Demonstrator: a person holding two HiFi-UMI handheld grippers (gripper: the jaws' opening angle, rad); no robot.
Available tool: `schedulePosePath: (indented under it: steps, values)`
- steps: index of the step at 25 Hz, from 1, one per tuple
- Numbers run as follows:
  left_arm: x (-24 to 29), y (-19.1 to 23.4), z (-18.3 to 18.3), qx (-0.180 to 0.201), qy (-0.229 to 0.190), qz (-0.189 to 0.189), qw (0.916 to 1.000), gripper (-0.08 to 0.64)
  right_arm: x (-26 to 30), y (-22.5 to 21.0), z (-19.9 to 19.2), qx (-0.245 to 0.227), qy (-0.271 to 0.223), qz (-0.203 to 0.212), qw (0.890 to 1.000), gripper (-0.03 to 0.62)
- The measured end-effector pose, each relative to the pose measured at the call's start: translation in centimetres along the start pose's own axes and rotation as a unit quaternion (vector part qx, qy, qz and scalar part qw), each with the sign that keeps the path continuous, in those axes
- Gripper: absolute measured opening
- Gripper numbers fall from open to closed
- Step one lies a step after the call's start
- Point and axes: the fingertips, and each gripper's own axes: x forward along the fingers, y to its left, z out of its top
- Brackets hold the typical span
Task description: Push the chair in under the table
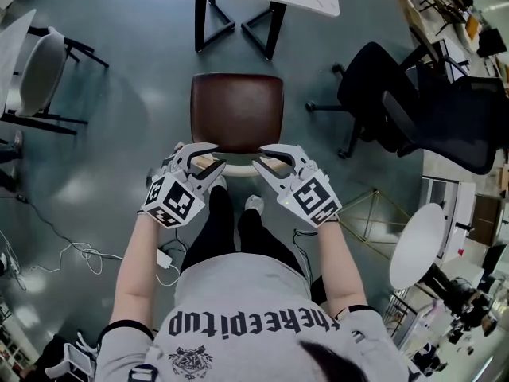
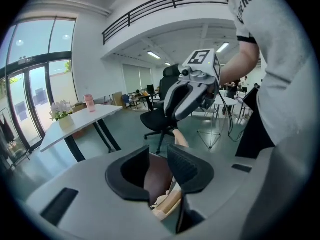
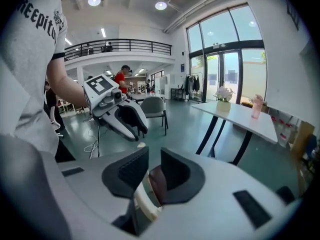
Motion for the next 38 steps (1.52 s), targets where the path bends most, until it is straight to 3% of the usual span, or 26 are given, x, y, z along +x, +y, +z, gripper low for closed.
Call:
schedulePosePath:
  steps: [13,23,32,38]
  values:
    - [3.3,-2.2,-6.9,0.036,0.103,-0.072,0.9914,0.160,3.9,2.0,-6.1,-0.052,0.114,0.064,0.990,0.133]
    - [4.7,-4.2,-10.4,0.070,0.163,-0.117,0.9773,0.184,4.8,3.1,-10.3,-0.070,0.168,0.102,0.978,0.170]
    - [5.8,-5.1,-13.1,0.078,0.199,-0.141,0.9666,0.193,5.6,3.7,-14.1,-0.096,0.218,0.127,0.963,0.204]
    - [6.2,-5.1,-14.1,0.072,0.210,-0.144,0.9645,0.199,5.8,3.6,-16.4,-0.115,0.252,0.134,0.951,0.207]
